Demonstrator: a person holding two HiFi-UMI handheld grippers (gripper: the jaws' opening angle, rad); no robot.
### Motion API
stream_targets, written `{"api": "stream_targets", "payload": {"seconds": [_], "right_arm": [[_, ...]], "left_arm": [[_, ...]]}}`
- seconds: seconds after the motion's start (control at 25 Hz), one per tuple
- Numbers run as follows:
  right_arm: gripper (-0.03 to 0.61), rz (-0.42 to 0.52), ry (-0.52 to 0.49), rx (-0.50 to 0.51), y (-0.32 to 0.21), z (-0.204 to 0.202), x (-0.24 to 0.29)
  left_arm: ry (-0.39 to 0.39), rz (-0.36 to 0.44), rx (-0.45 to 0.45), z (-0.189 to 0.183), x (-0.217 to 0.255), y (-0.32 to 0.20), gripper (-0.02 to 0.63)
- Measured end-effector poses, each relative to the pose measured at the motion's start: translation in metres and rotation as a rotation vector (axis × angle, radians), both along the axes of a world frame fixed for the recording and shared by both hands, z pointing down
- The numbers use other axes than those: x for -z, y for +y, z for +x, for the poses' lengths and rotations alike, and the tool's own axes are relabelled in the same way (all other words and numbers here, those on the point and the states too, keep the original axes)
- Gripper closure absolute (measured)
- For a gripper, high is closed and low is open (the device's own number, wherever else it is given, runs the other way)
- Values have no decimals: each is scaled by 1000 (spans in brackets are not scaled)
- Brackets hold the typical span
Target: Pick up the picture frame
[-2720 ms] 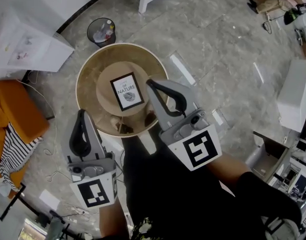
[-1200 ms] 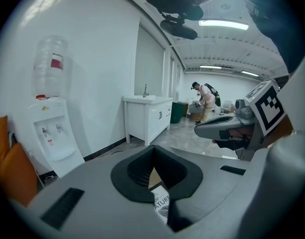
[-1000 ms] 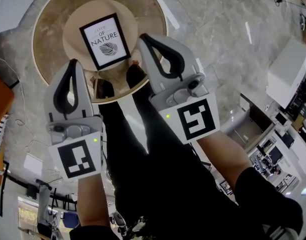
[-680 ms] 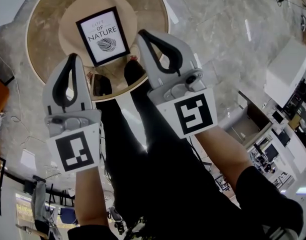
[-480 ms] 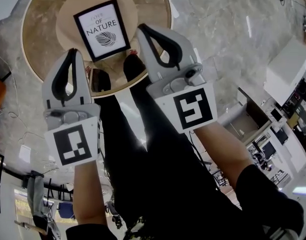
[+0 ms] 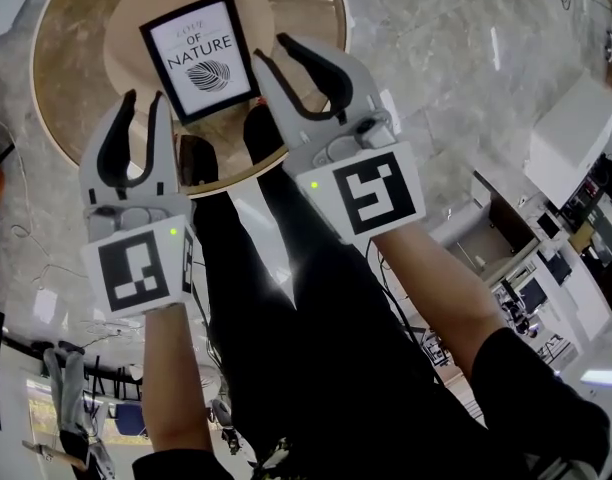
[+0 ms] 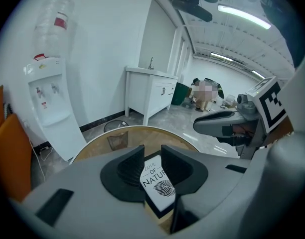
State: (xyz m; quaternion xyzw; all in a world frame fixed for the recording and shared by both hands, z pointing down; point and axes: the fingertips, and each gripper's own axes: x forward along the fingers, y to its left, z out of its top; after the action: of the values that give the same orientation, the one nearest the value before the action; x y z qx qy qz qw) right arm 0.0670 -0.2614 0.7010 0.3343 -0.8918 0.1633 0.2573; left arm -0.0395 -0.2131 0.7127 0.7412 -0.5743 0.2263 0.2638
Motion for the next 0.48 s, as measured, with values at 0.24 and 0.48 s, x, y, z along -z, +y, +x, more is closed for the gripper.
{"api": "stream_targets", "payload": {"seconds": [0.24,0.48], "right_arm": [[461,-51,48,6,5,-2,-39],[426,-72,69,3,4,-7,-68]], "left_arm": [[26,-47,28,-8,-32,6,508],[36,-103,52,-9,-61,16,486]]}}
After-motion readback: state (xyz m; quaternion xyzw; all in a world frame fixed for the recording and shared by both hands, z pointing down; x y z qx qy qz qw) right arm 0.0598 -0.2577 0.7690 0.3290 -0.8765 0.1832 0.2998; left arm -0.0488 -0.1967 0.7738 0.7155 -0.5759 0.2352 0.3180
